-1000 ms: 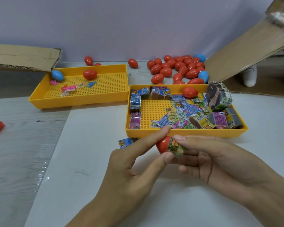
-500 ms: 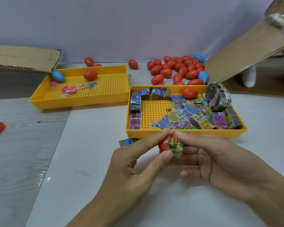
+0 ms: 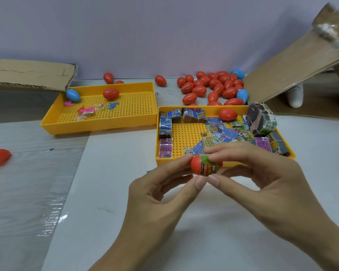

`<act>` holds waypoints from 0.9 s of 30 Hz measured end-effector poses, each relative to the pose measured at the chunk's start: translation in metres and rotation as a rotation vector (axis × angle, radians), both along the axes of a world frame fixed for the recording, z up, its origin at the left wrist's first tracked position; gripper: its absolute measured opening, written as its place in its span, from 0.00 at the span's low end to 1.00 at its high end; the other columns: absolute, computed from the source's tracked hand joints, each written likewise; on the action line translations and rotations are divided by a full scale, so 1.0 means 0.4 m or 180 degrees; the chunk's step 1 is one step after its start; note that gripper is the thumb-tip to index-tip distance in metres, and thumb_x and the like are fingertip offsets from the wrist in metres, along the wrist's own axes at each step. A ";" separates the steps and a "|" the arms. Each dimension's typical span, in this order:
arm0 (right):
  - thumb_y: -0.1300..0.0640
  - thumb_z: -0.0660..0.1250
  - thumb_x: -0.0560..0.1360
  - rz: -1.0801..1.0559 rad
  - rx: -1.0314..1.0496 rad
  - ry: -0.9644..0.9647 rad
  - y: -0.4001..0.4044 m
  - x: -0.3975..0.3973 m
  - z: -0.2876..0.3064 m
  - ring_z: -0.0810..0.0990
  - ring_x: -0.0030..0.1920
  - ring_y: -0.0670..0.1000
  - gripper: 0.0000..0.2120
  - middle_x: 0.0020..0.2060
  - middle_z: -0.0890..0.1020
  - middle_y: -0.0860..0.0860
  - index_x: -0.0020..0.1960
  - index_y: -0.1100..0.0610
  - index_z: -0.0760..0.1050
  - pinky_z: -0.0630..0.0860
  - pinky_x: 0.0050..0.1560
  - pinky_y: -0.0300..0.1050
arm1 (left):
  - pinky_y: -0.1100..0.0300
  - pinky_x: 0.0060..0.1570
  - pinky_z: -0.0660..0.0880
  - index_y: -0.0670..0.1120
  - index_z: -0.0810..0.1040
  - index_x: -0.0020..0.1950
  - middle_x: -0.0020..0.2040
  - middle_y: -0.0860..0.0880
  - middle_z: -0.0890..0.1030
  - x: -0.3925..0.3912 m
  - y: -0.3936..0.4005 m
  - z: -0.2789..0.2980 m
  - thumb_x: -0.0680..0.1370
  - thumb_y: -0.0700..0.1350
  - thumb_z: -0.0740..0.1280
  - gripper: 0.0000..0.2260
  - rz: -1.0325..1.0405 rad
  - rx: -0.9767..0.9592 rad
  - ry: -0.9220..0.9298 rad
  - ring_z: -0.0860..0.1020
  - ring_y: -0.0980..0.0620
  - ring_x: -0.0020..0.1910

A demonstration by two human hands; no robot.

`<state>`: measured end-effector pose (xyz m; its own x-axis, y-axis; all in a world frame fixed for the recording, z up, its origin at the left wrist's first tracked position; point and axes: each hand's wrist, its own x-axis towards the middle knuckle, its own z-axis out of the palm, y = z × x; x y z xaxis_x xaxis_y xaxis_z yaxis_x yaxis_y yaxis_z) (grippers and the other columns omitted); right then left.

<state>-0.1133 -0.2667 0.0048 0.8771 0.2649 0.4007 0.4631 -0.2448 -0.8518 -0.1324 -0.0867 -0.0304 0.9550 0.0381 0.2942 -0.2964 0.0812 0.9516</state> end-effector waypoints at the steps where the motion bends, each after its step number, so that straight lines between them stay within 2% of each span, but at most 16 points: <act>1: 0.60 0.75 0.69 0.0026 -0.0056 -0.0101 -0.001 0.000 -0.003 0.83 0.54 0.52 0.12 0.53 0.84 0.47 0.53 0.55 0.83 0.81 0.45 0.41 | 0.62 0.53 0.80 0.53 0.83 0.59 0.52 0.52 0.86 0.000 0.000 0.003 0.71 0.47 0.75 0.17 0.0034 -0.0006 0.0010 0.85 0.52 0.52; 4: 0.59 0.75 0.70 0.0117 -0.0377 -0.0359 0.001 -0.001 -0.006 0.81 0.58 0.53 0.16 0.56 0.83 0.46 0.57 0.54 0.82 0.81 0.44 0.43 | 0.66 0.48 0.80 0.56 0.85 0.54 0.48 0.53 0.87 0.001 0.001 0.009 0.69 0.47 0.78 0.14 0.0171 -0.0129 0.0121 0.86 0.54 0.48; 6: 0.59 0.76 0.70 -0.0005 -0.0647 -0.0766 0.006 -0.001 -0.007 0.82 0.56 0.50 0.16 0.55 0.83 0.47 0.57 0.55 0.81 0.79 0.43 0.42 | 0.66 0.45 0.80 0.55 0.87 0.51 0.45 0.50 0.87 0.000 0.003 0.010 0.69 0.49 0.76 0.11 0.0169 -0.0235 0.0214 0.86 0.51 0.45; 10: 0.61 0.75 0.72 -0.0739 -0.1056 -0.1921 -0.018 0.022 0.028 0.82 0.54 0.47 0.14 0.51 0.83 0.51 0.56 0.58 0.79 0.78 0.53 0.41 | 0.60 0.40 0.82 0.51 0.87 0.46 0.40 0.45 0.87 0.007 -0.003 0.003 0.70 0.52 0.73 0.09 0.0271 -0.0365 0.0310 0.86 0.44 0.40; 14: 0.59 0.73 0.75 -0.1473 -0.1383 -0.2694 -0.119 0.090 0.142 0.81 0.48 0.48 0.12 0.52 0.81 0.49 0.57 0.59 0.78 0.77 0.53 0.41 | 0.58 0.35 0.82 0.47 0.87 0.40 0.36 0.41 0.85 0.020 -0.013 -0.007 0.71 0.44 0.77 0.01 0.0340 -0.0469 0.0407 0.86 0.42 0.35; 16: 0.55 0.71 0.78 -0.1894 -0.1453 -0.2653 -0.192 0.138 0.216 0.80 0.47 0.46 0.11 0.53 0.79 0.42 0.59 0.54 0.79 0.76 0.52 0.42 | 0.56 0.34 0.82 0.46 0.87 0.38 0.34 0.40 0.85 0.022 -0.015 -0.007 0.68 0.44 0.73 0.03 0.0317 -0.0489 0.0424 0.85 0.42 0.34; 18: 0.50 0.69 0.78 -0.2271 -0.1568 -0.2231 -0.266 0.193 0.292 0.78 0.52 0.41 0.11 0.54 0.78 0.36 0.60 0.47 0.78 0.75 0.53 0.42 | 0.56 0.33 0.82 0.46 0.87 0.37 0.33 0.40 0.85 0.021 -0.017 -0.002 0.66 0.44 0.70 0.06 0.0312 -0.0480 0.0455 0.85 0.42 0.33; 20: 0.46 0.70 0.75 -0.2752 -0.1897 -0.1790 -0.327 0.238 0.337 0.74 0.61 0.42 0.16 0.61 0.78 0.45 0.62 0.48 0.78 0.71 0.63 0.42 | 0.55 0.32 0.81 0.45 0.87 0.36 0.32 0.40 0.84 0.021 -0.021 0.000 0.65 0.43 0.70 0.06 0.0322 -0.0473 0.0473 0.85 0.43 0.32; 21: 0.46 0.71 0.74 -0.2912 -0.1907 -0.1589 -0.347 0.252 0.346 0.71 0.65 0.40 0.19 0.64 0.76 0.50 0.63 0.49 0.78 0.66 0.67 0.40 | 0.55 0.30 0.81 0.45 0.87 0.36 0.32 0.40 0.84 0.021 -0.022 0.000 0.65 0.43 0.70 0.06 0.0321 -0.0454 0.0471 0.84 0.43 0.32; 22: 0.47 0.71 0.74 -0.3020 -0.1831 -0.1433 -0.352 0.257 0.349 0.69 0.66 0.38 0.19 0.66 0.74 0.53 0.63 0.50 0.78 0.63 0.69 0.37 | 0.54 0.30 0.81 0.45 0.87 0.35 0.32 0.40 0.84 0.021 -0.022 0.000 0.66 0.43 0.70 0.06 0.0316 -0.0422 0.0470 0.84 0.43 0.31; 23: 0.46 0.70 0.75 -0.3096 -0.1701 -0.1379 -0.346 0.255 0.341 0.69 0.67 0.40 0.17 0.66 0.73 0.53 0.62 0.50 0.79 0.63 0.70 0.39 | 0.54 0.31 0.81 0.45 0.87 0.35 0.31 0.40 0.84 0.023 -0.022 0.000 0.66 0.43 0.70 0.06 0.0313 -0.0399 0.0476 0.84 0.43 0.31; 25: 0.47 0.67 0.76 -0.3047 -0.1354 -0.1391 -0.299 0.236 0.304 0.74 0.64 0.47 0.11 0.61 0.77 0.49 0.56 0.48 0.80 0.71 0.66 0.48 | 0.54 0.31 0.82 0.45 0.86 0.35 0.31 0.40 0.84 0.025 -0.021 0.002 0.66 0.43 0.70 0.06 0.0350 -0.0399 0.0502 0.84 0.42 0.31; 27: 0.51 0.67 0.75 -0.2408 -0.0913 -0.1189 -0.220 0.202 0.234 0.81 0.52 0.45 0.07 0.50 0.83 0.48 0.49 0.50 0.82 0.76 0.54 0.41 | 0.54 0.30 0.82 0.45 0.86 0.35 0.31 0.39 0.83 0.027 -0.019 0.006 0.66 0.43 0.70 0.06 0.0435 -0.0423 0.0486 0.84 0.40 0.31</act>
